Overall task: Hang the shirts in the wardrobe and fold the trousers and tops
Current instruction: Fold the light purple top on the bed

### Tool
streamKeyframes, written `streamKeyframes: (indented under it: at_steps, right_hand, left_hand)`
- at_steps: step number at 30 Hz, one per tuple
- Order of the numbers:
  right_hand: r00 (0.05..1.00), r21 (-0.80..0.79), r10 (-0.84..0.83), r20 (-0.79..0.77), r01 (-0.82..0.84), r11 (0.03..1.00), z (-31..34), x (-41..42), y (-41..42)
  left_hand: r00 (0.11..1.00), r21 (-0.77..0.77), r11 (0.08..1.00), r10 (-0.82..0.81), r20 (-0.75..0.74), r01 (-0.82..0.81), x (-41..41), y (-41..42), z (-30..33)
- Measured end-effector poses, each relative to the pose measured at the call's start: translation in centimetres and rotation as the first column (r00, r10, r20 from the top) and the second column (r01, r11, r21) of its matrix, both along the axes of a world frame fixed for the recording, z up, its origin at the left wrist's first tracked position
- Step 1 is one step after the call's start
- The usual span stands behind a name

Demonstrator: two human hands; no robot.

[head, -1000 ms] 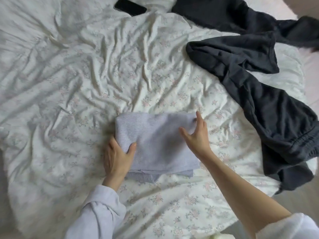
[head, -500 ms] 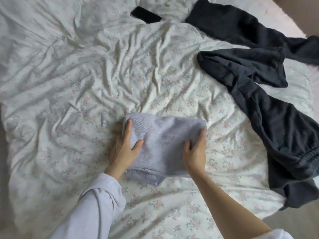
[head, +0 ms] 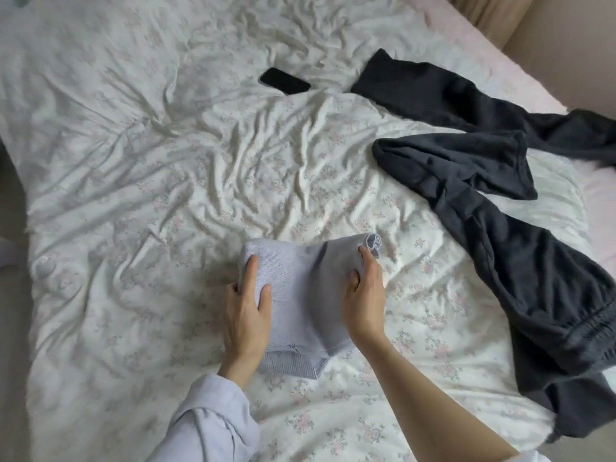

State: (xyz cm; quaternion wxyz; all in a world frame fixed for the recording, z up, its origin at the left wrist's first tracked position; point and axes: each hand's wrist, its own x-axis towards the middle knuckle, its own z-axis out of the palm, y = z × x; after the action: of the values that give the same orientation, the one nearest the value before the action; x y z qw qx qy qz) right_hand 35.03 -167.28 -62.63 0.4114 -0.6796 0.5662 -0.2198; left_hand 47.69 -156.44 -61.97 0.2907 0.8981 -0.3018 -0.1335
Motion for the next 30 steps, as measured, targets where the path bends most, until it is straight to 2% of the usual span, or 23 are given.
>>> streamKeyframes:
  at_steps: [6, 14, 19, 22, 25, 30]
  right_hand:
    - [0.992, -0.098, 0.099, 0.081, -0.091, 0.991, 3.9, 1.5, -1.1]
    - [0.942, -0.197, 0.335, -0.030, -0.334, 0.922, 9.5, 2.2, 2.2]
    - [0.855, -0.221, 0.519, 0.003, -0.506, 0.834, 12.6, 3.9, 6.0]
    - [0.782, -0.273, 0.619, 0.075, -0.581, 0.767, 15.9, 6.2, 8.4]
    - [0.699, -0.331, 0.704, 0.127, -0.639, 0.694, 19.7, 8.8, 11.5]
    - [0.504, -0.465, 0.862, 0.062, -0.749, 0.472, 26.4, 12.6, 19.6]
  left_hand:
    - [0.987, -0.121, 0.981, 0.155, 0.047, -0.149, 0.6, -0.4, 3.8]
    - [0.930, -0.138, 0.938, 0.336, 0.149, -0.317, -1.0, 4.3, 10.0]
    - [0.872, -0.140, 0.903, 0.429, 0.236, -0.407, -2.7, 7.9, 13.9]
    - [0.801, -0.184, 0.840, 0.543, 0.253, -0.511, -2.5, 11.0, 16.7]
    - [0.710, -0.291, 0.755, 0.653, 0.263, -0.587, -1.5, 14.8, 19.9]
    - [0.552, -0.422, 0.636, 0.771, 0.317, -0.646, 0.1, 23.2, 26.0]
